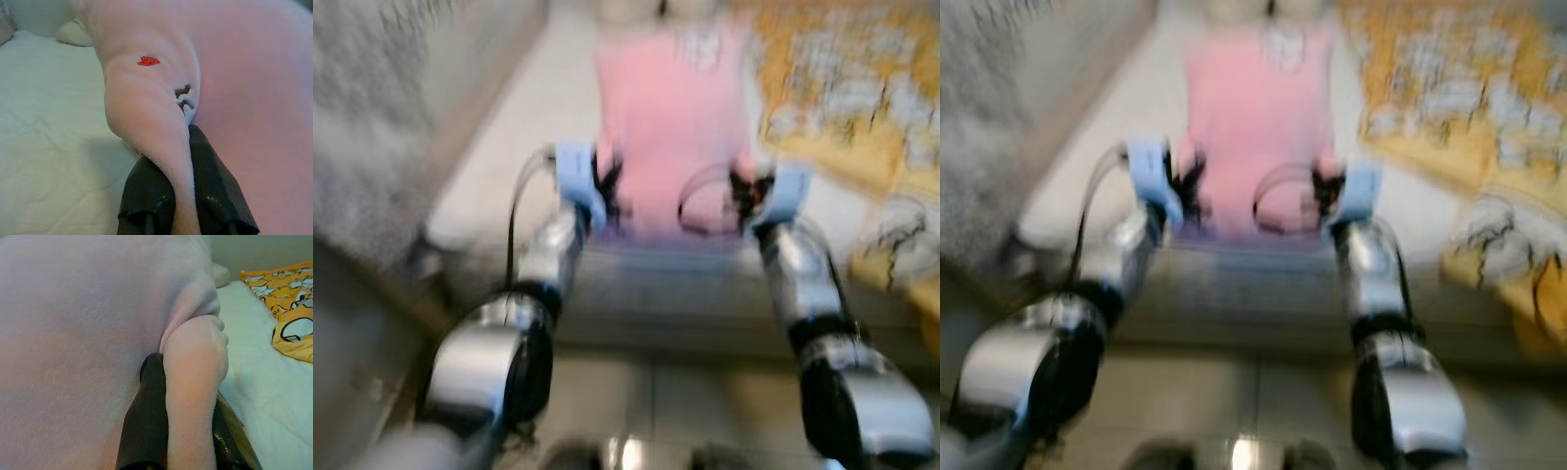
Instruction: Clean up the room
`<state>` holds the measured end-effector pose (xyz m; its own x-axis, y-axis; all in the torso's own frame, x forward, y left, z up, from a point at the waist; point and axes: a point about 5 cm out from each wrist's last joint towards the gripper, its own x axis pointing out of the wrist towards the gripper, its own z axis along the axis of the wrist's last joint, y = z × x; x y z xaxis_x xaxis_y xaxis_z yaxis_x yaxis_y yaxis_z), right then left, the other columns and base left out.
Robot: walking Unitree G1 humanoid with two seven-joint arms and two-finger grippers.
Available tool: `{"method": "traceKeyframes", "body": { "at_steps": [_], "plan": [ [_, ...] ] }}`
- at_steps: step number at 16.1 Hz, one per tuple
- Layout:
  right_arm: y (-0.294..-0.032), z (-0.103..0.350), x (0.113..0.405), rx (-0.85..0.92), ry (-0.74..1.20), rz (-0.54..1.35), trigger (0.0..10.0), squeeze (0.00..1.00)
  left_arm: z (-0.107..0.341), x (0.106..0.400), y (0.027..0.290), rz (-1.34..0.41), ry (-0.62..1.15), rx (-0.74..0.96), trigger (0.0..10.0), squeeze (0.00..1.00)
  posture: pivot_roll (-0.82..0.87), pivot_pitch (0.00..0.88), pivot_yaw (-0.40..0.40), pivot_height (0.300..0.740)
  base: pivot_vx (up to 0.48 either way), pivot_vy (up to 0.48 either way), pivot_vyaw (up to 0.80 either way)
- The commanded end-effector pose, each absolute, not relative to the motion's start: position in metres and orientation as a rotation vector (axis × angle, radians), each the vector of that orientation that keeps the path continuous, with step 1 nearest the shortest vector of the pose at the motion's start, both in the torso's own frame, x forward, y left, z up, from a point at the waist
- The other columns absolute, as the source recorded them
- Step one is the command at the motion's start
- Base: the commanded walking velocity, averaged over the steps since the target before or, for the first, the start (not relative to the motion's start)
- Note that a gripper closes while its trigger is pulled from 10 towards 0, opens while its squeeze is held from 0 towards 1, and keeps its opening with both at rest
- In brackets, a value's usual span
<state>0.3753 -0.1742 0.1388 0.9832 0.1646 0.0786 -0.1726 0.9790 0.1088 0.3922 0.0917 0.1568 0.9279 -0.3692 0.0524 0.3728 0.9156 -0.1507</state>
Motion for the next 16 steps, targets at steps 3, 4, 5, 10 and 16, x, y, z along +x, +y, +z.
{"method": "traceKeyframes", "body": {
  "at_steps": [3,4,5,10,16],
  "plan": [
    [-0.1704,0.1533,0.3809,0.118,-0.122,0.175,0.0,0.00,0.1690,0.3971,0.1066,-0.336,-0.074,-0.153,0.0,0.00,-0.06,0.000,0.035,0.740,0.000,0.480,0.00],
    [-0.1700,0.1540,0.3814,0.117,-0.122,0.177,0.0,0.00,0.1692,0.3973,0.1070,-0.335,-0.073,-0.150,0.0,0.00,-0.06,0.000,0.031,0.740,0.000,0.480,0.00],
    [-0.1705,0.1549,0.3824,0.109,-0.118,0.173,0.0,0.00,0.1689,0.3975,0.1072,-0.332,-0.069,-0.143,0.0,0.00,-0.06,0.000,0.029,0.740,0.000,0.480,0.00],
    [-0.1782,0.1552,0.3830,0.079,-0.110,0.125,10.0,0.00,0.1657,0.3973,0.1029,-0.330,-0.039,-0.116,10.0,0.00,-0.07,0.000,0.030,0.740,0.093,0.052,0.00],
    [-0.1721,0.1499,0.3810,0.073,-0.107,0.133,10.0,0.00,0.1628,0.3967,0.1006,-0.312,-0.025,-0.122,10.0,0.00,-0.07,0.000,0.037,0.740,0.471,0.000,0.00]
  ]
}}
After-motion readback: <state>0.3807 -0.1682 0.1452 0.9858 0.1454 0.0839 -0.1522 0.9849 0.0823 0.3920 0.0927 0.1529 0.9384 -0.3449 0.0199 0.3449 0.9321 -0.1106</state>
